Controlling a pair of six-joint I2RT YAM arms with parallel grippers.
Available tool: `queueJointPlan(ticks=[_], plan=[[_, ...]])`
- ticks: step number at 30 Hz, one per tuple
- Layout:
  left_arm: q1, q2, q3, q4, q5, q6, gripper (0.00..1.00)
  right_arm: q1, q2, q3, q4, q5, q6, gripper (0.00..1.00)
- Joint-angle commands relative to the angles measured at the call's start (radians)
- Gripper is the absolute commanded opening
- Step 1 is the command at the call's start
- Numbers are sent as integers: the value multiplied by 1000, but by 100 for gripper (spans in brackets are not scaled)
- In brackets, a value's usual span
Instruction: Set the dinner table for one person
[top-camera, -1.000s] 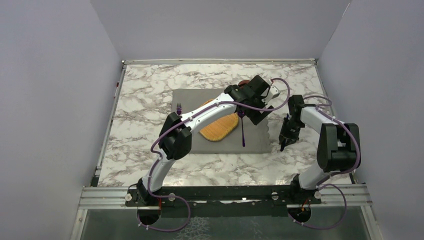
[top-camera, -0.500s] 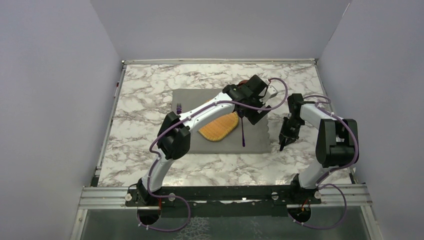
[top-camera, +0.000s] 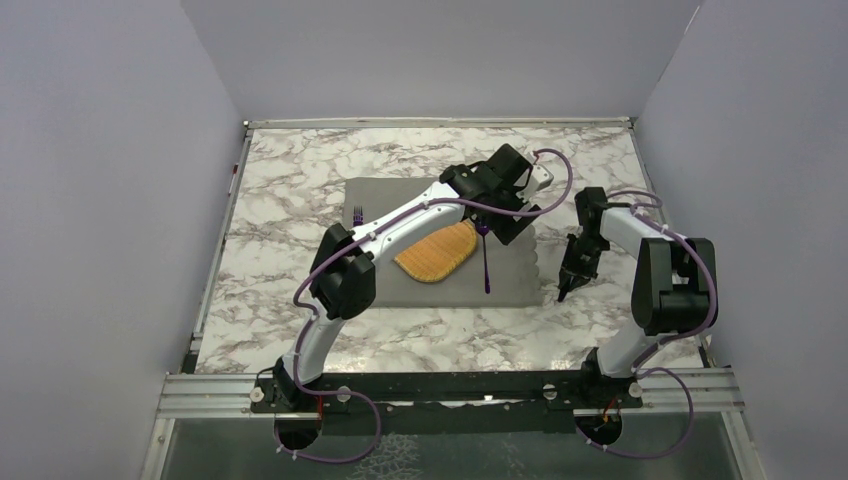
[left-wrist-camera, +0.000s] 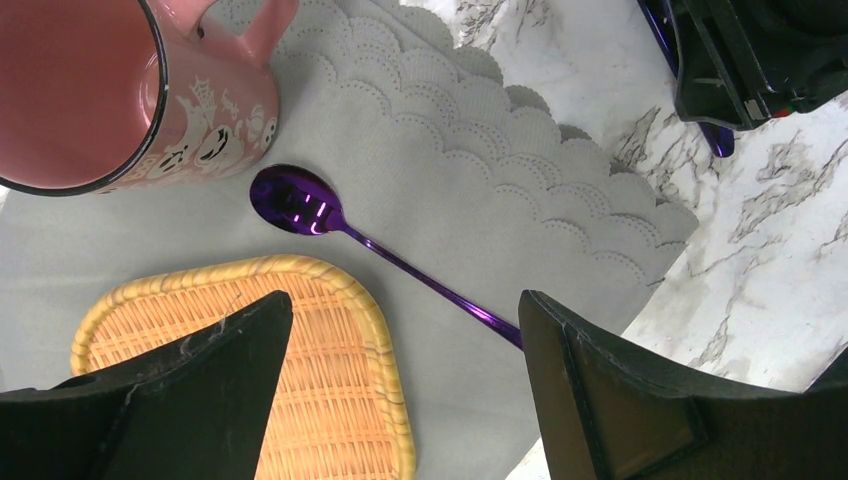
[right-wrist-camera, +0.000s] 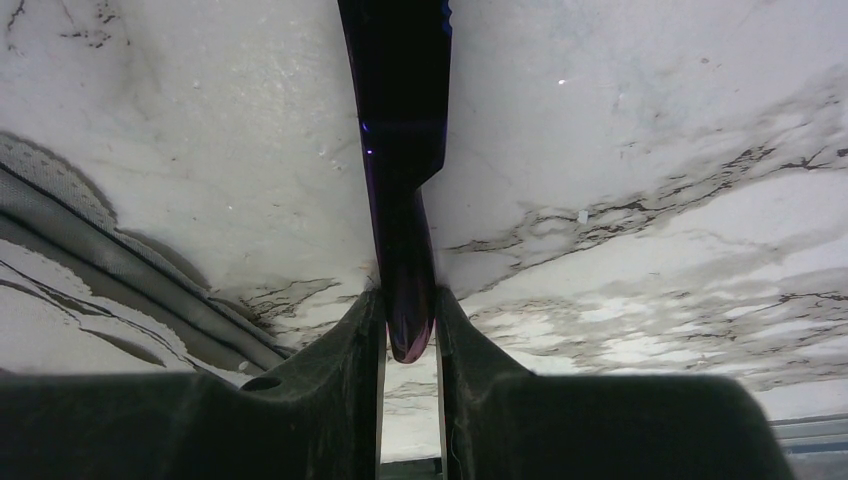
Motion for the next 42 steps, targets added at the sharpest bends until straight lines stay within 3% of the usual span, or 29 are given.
queueJointPlan(ticks=[1, 18, 34, 42], plan=[[2, -47, -4, 19, 29, -16, 87, 2, 28, -64, 103, 34, 27, 1], [2, -44, -2, 21, 32, -27, 87, 91, -144, 95, -79, 45, 67, 1], [97, -26, 119, 24, -152, -24, 89, 252, -165, 127, -133, 10, 132, 1], [135, -30, 127, 23, -175, -27, 89, 357, -116, 159, -137, 13, 184, 1]])
